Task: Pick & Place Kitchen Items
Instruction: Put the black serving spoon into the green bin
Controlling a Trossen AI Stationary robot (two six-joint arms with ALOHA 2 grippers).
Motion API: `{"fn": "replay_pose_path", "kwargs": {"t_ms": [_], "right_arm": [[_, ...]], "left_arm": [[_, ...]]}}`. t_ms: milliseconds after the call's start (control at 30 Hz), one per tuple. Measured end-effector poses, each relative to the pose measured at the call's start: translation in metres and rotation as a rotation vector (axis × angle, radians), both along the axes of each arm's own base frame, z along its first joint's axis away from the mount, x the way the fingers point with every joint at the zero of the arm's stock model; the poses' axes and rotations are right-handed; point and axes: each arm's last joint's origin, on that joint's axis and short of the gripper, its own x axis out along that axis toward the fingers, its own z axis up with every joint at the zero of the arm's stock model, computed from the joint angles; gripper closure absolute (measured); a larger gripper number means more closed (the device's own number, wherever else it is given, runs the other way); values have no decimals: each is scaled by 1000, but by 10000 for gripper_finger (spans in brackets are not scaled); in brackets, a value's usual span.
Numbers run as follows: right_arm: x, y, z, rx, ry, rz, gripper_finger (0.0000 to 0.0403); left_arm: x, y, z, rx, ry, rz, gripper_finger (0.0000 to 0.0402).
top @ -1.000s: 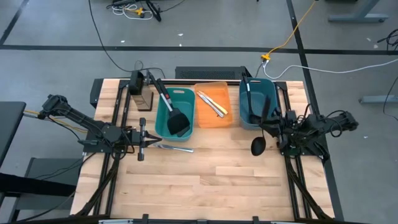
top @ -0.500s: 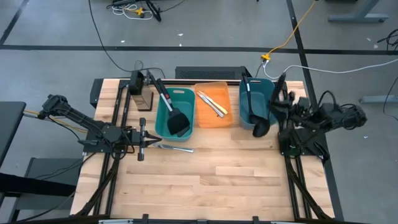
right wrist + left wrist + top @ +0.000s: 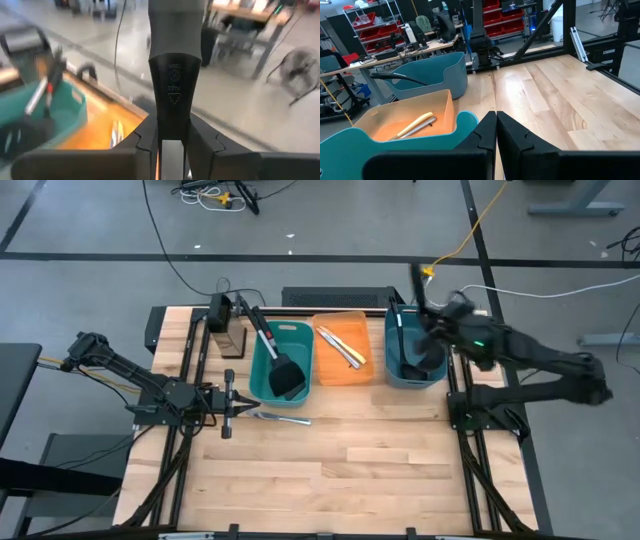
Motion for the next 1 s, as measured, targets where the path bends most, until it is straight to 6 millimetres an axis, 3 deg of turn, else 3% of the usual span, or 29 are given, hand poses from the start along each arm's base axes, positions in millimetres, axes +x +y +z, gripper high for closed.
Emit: {"fn": "replay_pose_path", "kwargs": {"t_ms": [167, 433, 1000], "right_arm": [[12, -42, -39, 12, -51, 46, 331], [-6, -80, -106, 103, -54, -44, 331], [1, -115, -162, 301, 104, -211, 331]], "left_arm": [[0, 0, 0, 1, 1, 0, 386], [0, 0, -2, 7, 16, 0, 386], [0, 0, -3, 32, 26, 10, 386]]}}
